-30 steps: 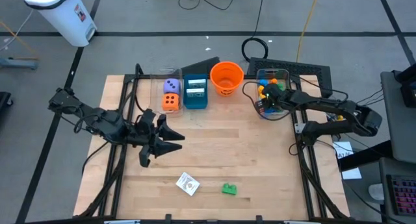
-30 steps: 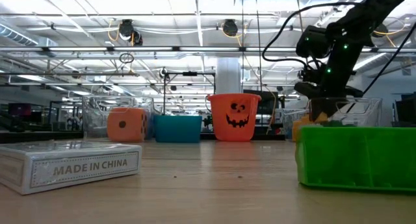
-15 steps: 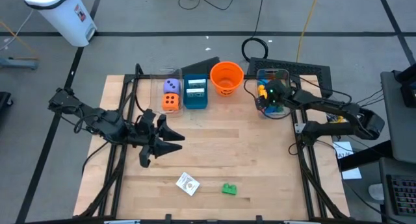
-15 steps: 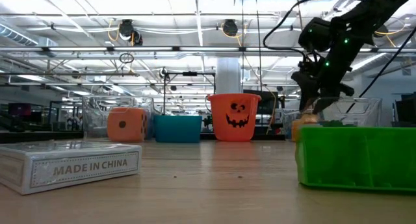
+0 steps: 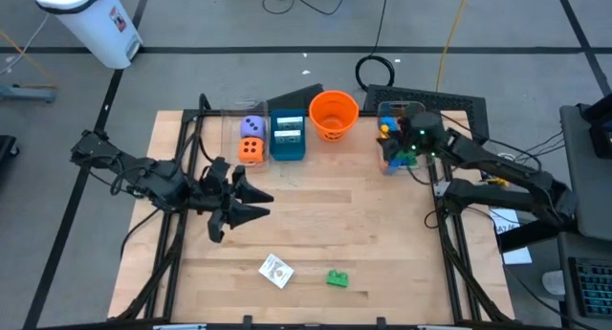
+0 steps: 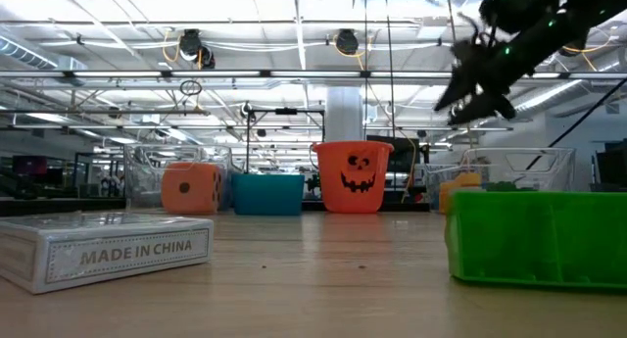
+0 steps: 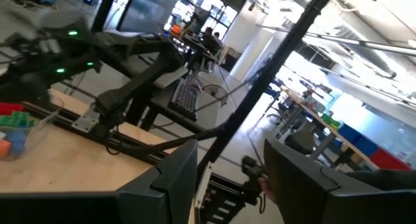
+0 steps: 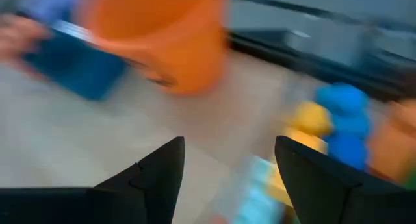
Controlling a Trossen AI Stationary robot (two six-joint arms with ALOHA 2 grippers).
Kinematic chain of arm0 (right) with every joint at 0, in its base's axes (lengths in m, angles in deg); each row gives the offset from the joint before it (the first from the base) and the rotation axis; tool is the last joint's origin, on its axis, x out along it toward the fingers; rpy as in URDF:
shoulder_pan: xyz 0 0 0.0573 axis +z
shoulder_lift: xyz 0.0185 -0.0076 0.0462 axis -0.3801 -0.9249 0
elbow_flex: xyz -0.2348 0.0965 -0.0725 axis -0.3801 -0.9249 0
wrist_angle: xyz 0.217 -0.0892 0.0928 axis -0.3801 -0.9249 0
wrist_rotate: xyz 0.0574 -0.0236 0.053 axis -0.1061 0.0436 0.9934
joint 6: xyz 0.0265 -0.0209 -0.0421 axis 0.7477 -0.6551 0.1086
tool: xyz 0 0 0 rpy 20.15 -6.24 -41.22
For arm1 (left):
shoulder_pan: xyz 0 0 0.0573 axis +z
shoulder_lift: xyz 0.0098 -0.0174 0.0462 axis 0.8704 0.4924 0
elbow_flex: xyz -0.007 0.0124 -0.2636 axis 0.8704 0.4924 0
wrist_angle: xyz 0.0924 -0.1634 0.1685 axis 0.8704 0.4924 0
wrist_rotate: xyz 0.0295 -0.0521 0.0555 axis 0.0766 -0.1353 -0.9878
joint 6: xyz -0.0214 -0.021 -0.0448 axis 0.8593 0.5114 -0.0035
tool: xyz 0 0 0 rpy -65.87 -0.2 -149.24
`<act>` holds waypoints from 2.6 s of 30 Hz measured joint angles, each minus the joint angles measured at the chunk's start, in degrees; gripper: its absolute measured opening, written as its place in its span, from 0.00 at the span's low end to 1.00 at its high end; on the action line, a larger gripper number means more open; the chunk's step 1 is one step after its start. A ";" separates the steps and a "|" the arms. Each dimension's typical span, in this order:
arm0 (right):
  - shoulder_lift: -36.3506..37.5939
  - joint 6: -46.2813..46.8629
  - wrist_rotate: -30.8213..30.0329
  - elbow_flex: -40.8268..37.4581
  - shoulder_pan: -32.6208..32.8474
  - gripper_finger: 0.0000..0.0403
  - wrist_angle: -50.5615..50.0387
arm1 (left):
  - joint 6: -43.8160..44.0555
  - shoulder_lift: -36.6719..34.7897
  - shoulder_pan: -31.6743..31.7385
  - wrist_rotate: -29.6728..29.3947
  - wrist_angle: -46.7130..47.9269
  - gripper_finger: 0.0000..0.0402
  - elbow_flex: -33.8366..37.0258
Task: Pick & Place Toys
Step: Put the gold deck of cards into the blue bin
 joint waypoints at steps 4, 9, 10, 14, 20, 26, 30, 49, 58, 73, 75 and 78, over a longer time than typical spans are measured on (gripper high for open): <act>4.26 1.77 12.36 0.00 0.72 0.57 6.58 | -0.04 0.00 1.08 -0.05 -1.02 0.46 0.00; 6.77 6.17 18.52 0.00 8.99 0.57 17.16 | -0.34 0.02 2.06 -0.01 -1.19 0.46 0.00; 6.77 6.65 18.38 0.00 11.68 0.57 19.14 | -0.67 0.02 2.06 -0.01 -1.19 0.46 0.00; 5.22 7.84 13.12 0.02 24.35 0.57 25.21 | -1.31 0.79 2.04 -0.39 -1.14 0.46 -0.04; -2.05 4.60 -1.29 0.02 45.37 0.57 30.22 | -0.30 3.19 1.53 -0.58 -2.31 0.46 -0.04; -13.37 11.72 -5.72 0.02 58.67 0.57 40.06 | 7.18 7.04 -1.93 -0.11 0.30 0.46 -0.04; -20.91 17.42 -5.57 0.02 62.84 0.57 50.78 | 15.12 10.18 -5.50 -0.05 5.38 0.46 -0.04; -38.34 28.45 -9.31 0.04 64.87 0.52 56.34 | 55.77 33.97 -16.99 18.79 16.89 0.46 -0.04; -38.30 28.82 -11.57 0.04 64.50 0.52 57.87 | 57.31 40.27 -12.59 20.63 18.05 0.46 0.00; -38.30 30.33 -11.53 0.04 64.52 0.52 58.50 | 52.93 45.37 -7.03 26.26 19.28 0.46 0.02; -38.30 29.58 -11.53 0.04 64.52 0.52 58.48 | 51.66 45.42 -6.09 25.48 19.39 0.46 0.02; -38.30 28.57 -11.53 0.04 64.51 0.52 58.48 | 49.22 45.42 -4.46 24.71 20.26 0.46 0.02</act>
